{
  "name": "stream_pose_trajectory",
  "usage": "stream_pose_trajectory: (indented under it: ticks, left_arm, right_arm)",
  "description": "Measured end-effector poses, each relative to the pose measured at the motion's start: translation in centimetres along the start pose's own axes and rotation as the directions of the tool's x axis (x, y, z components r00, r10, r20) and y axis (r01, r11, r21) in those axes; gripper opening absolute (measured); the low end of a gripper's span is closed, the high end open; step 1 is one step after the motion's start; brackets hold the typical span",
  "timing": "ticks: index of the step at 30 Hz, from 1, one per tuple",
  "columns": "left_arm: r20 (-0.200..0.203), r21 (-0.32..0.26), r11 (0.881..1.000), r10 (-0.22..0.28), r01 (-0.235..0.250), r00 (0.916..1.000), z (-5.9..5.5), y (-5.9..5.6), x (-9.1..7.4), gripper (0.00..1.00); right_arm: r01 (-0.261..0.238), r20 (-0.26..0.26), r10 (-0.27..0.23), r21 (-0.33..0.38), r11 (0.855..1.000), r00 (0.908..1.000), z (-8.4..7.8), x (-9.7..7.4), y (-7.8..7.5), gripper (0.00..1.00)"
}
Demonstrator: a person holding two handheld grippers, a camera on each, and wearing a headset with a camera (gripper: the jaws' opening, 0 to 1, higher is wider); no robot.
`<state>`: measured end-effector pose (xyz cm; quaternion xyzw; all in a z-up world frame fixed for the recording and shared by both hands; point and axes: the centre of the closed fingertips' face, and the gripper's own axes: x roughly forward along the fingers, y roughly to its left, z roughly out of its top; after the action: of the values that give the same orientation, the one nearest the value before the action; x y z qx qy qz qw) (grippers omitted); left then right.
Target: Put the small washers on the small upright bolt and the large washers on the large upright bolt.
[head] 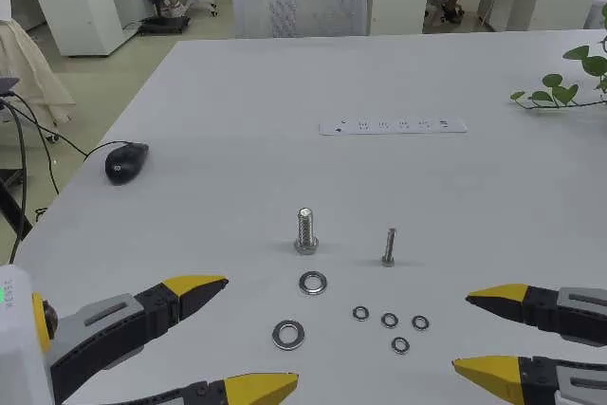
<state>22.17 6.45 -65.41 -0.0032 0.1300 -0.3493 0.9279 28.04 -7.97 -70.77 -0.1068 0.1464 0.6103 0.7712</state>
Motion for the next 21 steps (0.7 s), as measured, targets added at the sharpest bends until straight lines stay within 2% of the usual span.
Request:
stream_pose_trajectory:
  ticks: [21]
  left_arm:
    - [-0.002, 0.000, 1.000, 0.005, -0.005, 1.0000, -0.07, 0.24, -0.22, 0.60]
  right_arm:
    - [-0.017, -0.035, 0.017, -0.024, 1.000, 0.9993, 0.03, 0.49, -0.85, 0.42]
